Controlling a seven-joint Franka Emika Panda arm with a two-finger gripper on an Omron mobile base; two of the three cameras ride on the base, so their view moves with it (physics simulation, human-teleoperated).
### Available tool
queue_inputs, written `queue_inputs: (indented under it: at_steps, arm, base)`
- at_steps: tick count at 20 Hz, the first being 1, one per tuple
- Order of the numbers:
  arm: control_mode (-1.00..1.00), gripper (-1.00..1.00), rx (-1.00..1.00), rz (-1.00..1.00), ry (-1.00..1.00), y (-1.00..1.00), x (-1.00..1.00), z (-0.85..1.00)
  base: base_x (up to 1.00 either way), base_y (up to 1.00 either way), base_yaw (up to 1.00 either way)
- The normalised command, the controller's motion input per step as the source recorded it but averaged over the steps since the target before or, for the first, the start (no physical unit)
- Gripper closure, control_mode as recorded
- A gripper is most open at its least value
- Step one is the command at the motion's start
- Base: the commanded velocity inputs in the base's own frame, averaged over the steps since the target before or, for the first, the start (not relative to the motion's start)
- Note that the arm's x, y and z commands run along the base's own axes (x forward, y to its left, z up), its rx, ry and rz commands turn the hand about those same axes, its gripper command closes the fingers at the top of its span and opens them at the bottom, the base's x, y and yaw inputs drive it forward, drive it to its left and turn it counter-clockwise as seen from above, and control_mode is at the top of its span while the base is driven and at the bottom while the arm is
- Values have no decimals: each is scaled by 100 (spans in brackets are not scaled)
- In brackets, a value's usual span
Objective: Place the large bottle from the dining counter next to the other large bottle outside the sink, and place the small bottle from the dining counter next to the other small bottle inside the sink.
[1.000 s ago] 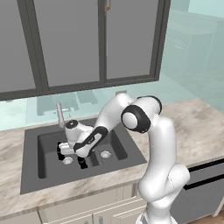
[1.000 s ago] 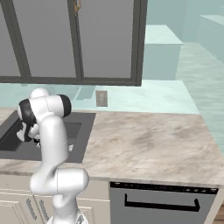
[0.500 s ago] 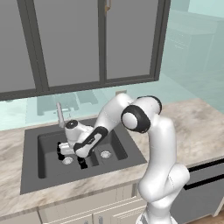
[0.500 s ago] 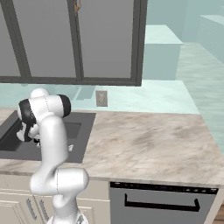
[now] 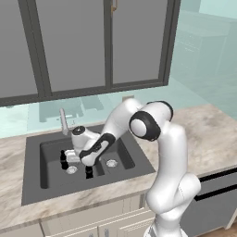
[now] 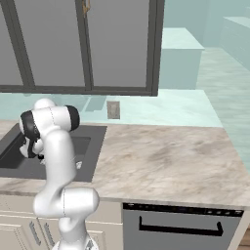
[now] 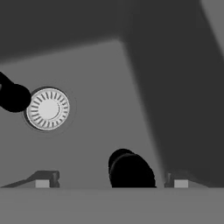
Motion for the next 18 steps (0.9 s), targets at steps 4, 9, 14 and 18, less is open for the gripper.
queue_inputs:
  at_steps: [4, 9, 14, 18]
  arm:
    - [-100, -100, 8, -6, 0, -37, -7, 0]
    - [-100, -100, 5, 0, 0, -11, -1, 21]
    - [-100, -100, 5, 1, -3, 0, 0, 37]
    - [-100, -100, 4, 3, -4, 0, 0, 41]
  base:
    - [0, 0, 0]
    - [0, 0, 0]
    - [0, 0, 0]
    - [0, 0, 0]
